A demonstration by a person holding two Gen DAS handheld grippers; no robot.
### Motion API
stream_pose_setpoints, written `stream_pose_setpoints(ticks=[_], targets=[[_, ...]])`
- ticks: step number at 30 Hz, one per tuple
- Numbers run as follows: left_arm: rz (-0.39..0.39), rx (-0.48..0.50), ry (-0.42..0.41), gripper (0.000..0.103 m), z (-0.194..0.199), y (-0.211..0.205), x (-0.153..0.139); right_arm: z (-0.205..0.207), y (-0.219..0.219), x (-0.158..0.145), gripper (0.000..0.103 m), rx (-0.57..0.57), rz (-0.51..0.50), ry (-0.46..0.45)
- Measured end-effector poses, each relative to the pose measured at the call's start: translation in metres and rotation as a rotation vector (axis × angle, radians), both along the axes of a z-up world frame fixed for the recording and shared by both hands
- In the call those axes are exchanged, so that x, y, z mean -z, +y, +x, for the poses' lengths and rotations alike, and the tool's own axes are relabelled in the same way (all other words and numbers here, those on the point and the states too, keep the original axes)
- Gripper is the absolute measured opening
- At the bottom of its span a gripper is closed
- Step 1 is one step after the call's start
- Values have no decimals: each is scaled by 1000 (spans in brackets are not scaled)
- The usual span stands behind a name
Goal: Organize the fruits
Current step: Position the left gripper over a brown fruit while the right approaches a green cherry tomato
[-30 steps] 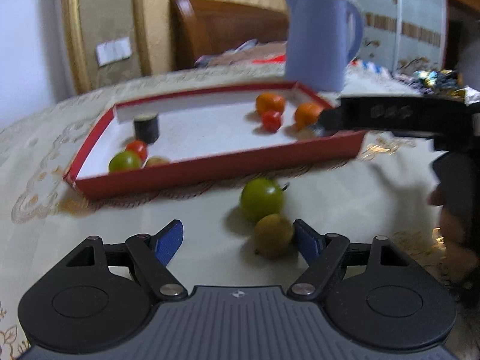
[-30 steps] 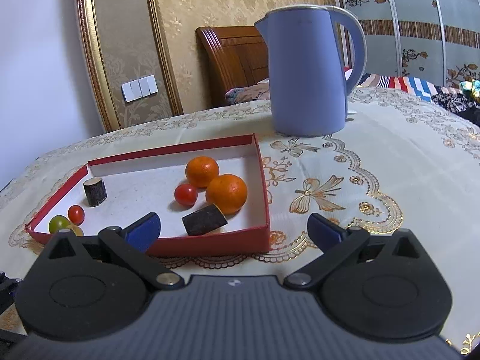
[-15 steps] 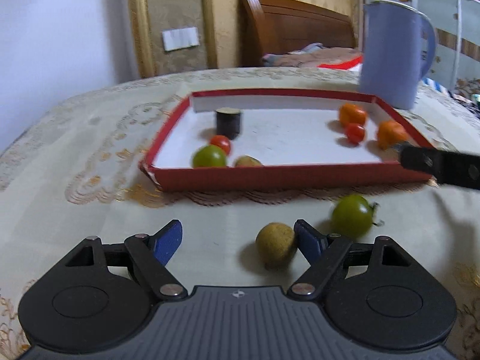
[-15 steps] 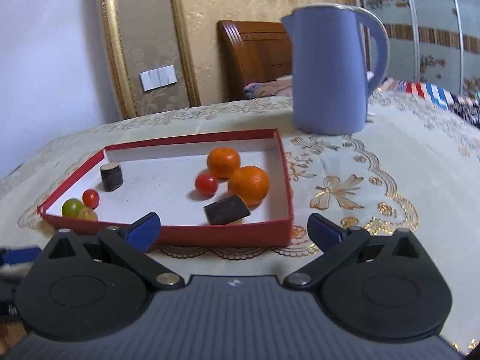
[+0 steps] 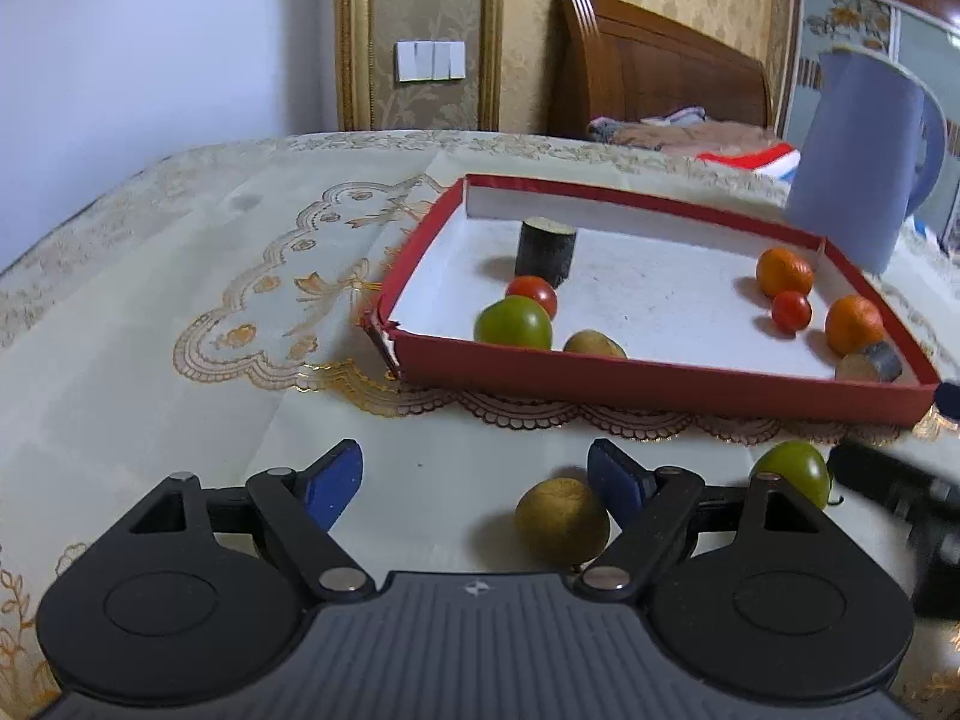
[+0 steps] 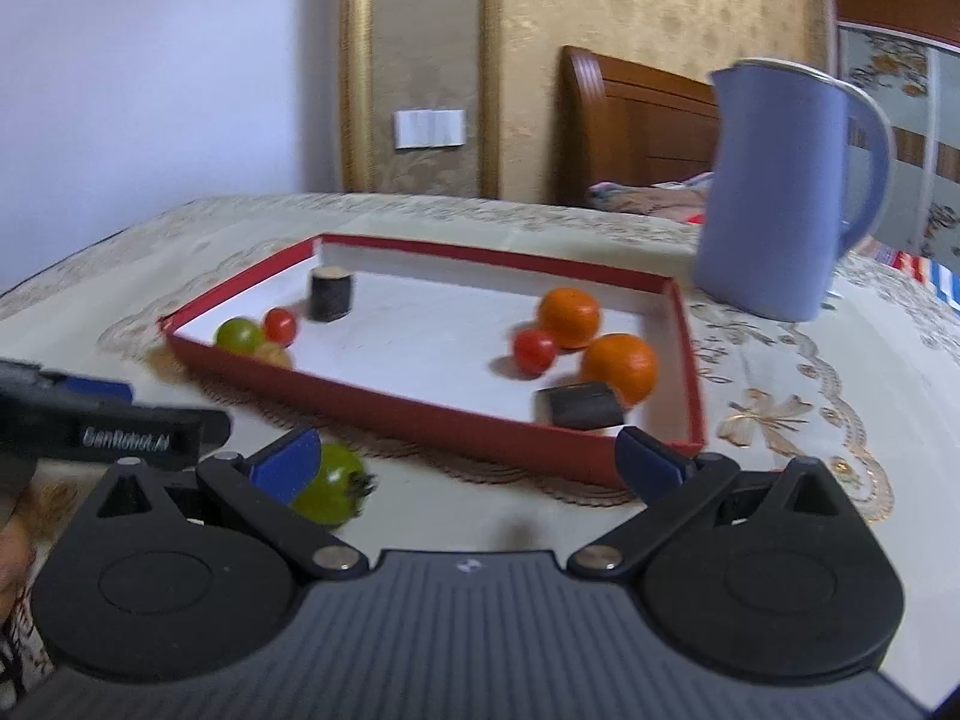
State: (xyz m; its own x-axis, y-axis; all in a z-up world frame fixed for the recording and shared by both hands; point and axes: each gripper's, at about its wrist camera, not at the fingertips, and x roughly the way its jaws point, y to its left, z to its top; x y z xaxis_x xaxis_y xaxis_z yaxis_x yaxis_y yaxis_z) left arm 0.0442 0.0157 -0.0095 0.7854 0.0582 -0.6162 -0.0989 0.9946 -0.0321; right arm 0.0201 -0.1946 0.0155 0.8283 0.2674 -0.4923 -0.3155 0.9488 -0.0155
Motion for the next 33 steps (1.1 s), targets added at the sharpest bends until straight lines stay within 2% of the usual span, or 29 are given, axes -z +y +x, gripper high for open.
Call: stream_pose_setpoints(ticks=[7, 17, 25, 29, 33], targets=[[10, -1, -1, 83, -1, -2, 1, 4, 14, 4, 103, -19, -69, 43], [19, 3, 3, 85, 0, -4, 1, 10, 17, 6, 103, -16, -47, 75], [23, 5, 5, 86, 1, -5, 1, 12, 29, 7, 103, -21, -94, 83], [21, 5, 5, 86, 0, -5, 1, 19, 29, 10, 94, -18, -91, 123], [21, 5, 5, 86, 0, -4, 1, 27, 24, 12, 93, -2, -42, 166]])
